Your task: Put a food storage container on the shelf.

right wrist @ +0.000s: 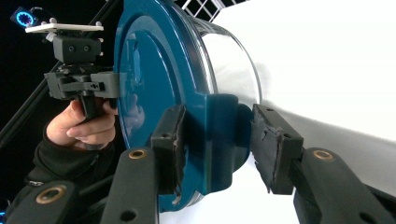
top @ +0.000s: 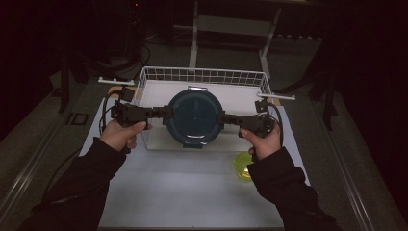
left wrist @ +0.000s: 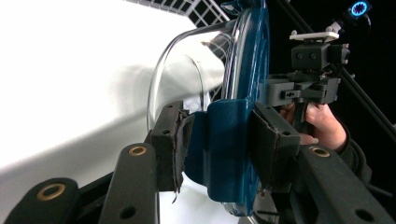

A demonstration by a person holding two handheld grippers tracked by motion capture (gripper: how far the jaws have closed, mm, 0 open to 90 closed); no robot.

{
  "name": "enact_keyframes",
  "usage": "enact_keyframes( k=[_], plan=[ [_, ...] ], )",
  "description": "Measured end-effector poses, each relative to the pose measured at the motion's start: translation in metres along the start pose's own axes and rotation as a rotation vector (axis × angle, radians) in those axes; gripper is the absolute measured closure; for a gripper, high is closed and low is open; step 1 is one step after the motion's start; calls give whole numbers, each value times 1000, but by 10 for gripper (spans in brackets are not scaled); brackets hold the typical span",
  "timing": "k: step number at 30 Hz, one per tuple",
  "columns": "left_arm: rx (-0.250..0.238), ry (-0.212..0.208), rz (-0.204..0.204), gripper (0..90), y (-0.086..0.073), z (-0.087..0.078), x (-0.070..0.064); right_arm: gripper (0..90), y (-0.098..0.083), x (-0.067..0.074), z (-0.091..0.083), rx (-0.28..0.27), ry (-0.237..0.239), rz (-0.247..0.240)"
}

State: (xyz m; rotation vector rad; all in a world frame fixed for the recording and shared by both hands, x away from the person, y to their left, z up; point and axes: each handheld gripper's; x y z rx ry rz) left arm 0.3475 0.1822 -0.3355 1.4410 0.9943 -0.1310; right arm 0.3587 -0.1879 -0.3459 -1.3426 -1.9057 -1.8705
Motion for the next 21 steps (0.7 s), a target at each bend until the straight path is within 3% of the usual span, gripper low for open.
enact_keyframes(
  k=[9,21],
  plan=[
    [-7,-6,-20,569,26,20,12,560,29,-9,4,-22,-31,27],
    [-37,-19,-90,564,36,34,29,562,50,-19,9,-15,-61,79]
  ],
)
Point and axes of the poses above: each handheld gripper's, and its own axes: z roughly forward along the jaws, y roughly out of its top, x roughly to its left, and after that the axes turned 11 degrees about -x, right-handed
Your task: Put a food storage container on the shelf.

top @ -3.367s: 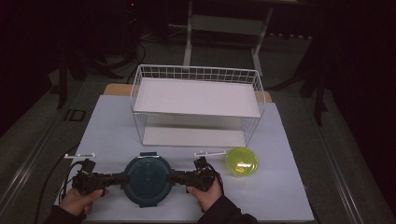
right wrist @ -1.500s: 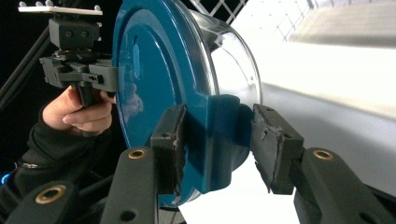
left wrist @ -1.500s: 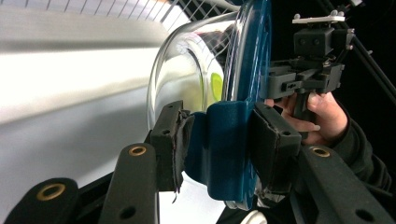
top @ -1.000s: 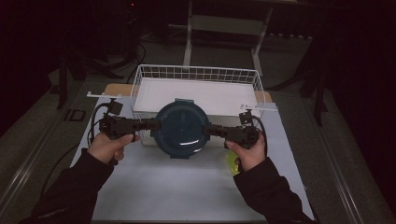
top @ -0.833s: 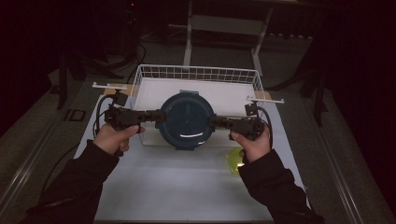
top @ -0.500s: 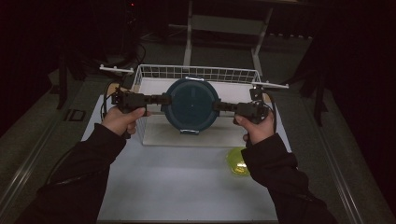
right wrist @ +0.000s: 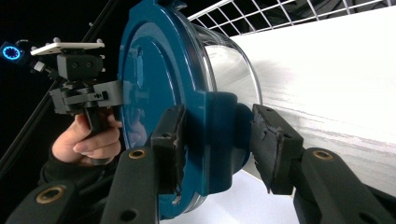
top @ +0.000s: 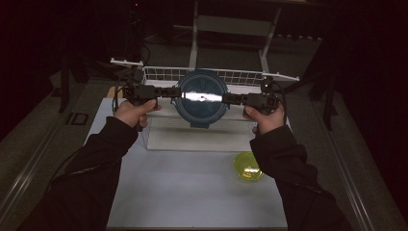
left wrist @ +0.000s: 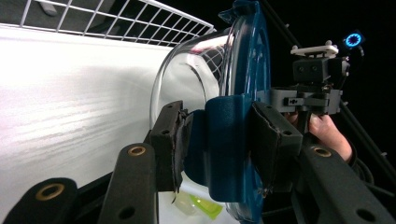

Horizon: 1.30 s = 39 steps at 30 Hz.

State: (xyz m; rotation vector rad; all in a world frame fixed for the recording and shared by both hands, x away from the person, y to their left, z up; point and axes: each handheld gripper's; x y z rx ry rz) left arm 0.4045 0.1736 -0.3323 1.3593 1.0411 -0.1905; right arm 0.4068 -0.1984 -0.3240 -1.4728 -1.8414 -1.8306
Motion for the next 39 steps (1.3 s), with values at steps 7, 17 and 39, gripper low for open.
enact_keyframes(
  k=[7,17,39],
  plan=[
    [-23,4,-56,553,2,4,12,555,7,-5,8,6,-16,62],
    [-45,-5,-136,525,1,13,31,534,11,-20,18,-4,-22,146],
    [-73,113,63,362,0,17,8,483,21,-14,12,-6,-98,23]
  ],
)
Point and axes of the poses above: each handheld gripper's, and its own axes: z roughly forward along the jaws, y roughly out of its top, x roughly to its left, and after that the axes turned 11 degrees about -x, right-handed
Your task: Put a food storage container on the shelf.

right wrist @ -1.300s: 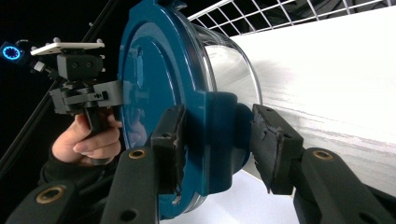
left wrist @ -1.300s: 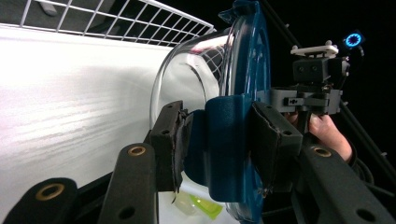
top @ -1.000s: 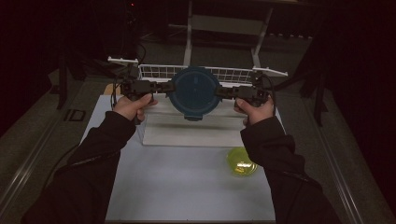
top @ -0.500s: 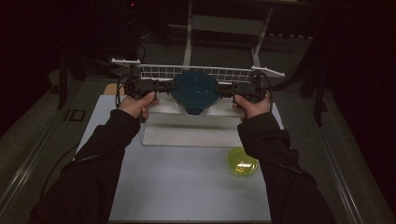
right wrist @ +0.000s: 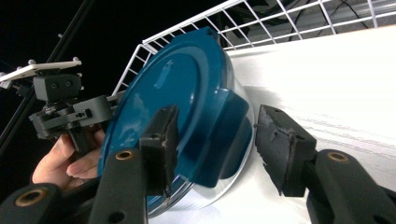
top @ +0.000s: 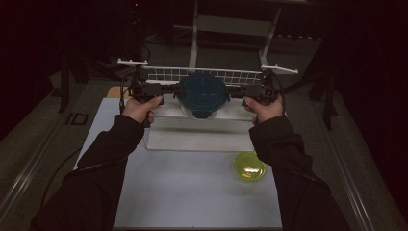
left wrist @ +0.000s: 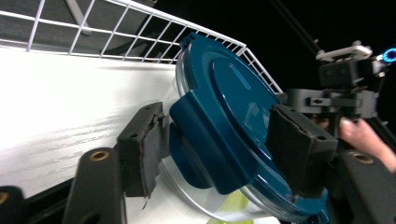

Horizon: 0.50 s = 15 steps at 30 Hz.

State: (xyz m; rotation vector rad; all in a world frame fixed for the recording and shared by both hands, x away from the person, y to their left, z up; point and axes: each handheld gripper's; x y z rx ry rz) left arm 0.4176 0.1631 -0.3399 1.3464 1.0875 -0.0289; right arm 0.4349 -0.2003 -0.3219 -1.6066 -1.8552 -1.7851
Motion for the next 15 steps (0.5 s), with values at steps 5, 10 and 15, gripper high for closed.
enact_keyframes(
  k=[5,10,15],
  plan=[
    [-58,-26,81,304,5,-10,-11,473,0,10,-12,-26,-23,-63],
    [-63,-39,166,185,3,-16,-22,495,-8,19,-20,-43,-57,-122],
    [-63,-46,234,129,-5,-23,-29,520,-18,27,-28,-39,-36,-162]
  ],
)
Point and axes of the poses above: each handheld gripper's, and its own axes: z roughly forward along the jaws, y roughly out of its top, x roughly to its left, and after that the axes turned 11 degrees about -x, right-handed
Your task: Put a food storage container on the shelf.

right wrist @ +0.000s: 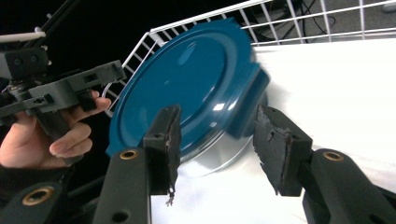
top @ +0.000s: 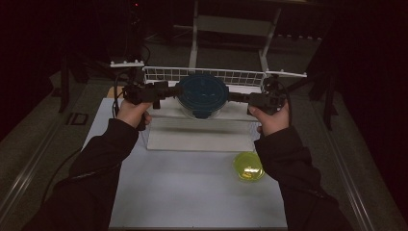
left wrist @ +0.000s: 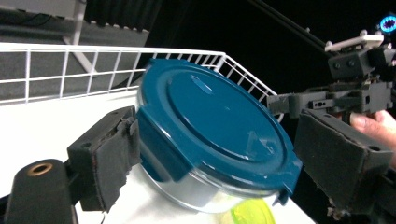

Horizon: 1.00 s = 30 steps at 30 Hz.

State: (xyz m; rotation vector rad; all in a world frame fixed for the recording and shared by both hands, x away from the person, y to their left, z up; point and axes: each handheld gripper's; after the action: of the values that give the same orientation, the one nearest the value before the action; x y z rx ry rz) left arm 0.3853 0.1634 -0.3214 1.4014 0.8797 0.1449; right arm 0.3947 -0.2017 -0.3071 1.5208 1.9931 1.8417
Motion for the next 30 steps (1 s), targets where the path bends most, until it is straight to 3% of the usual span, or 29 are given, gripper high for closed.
enact_keyframes(
  k=[4,10,13,18,25,30],
  plan=[
    [-12,-12,51,23,-6,-7,-9,538,-9,8,-4,10,41,-25],
    [-29,2,145,2,-14,-17,-23,616,-28,22,-7,41,106,-57],
    [-14,22,193,0,-20,-22,-30,706,-38,28,-5,66,139,-77],
    [-31,41,225,0,-34,-35,-39,889,-49,38,2,96,183,-98],
    [-17,59,228,0,-63,-46,-40,897,-65,44,22,153,205,-98],
    [-10,89,266,0,-89,-54,-43,896,-66,40,32,141,201,-55]
  ],
)
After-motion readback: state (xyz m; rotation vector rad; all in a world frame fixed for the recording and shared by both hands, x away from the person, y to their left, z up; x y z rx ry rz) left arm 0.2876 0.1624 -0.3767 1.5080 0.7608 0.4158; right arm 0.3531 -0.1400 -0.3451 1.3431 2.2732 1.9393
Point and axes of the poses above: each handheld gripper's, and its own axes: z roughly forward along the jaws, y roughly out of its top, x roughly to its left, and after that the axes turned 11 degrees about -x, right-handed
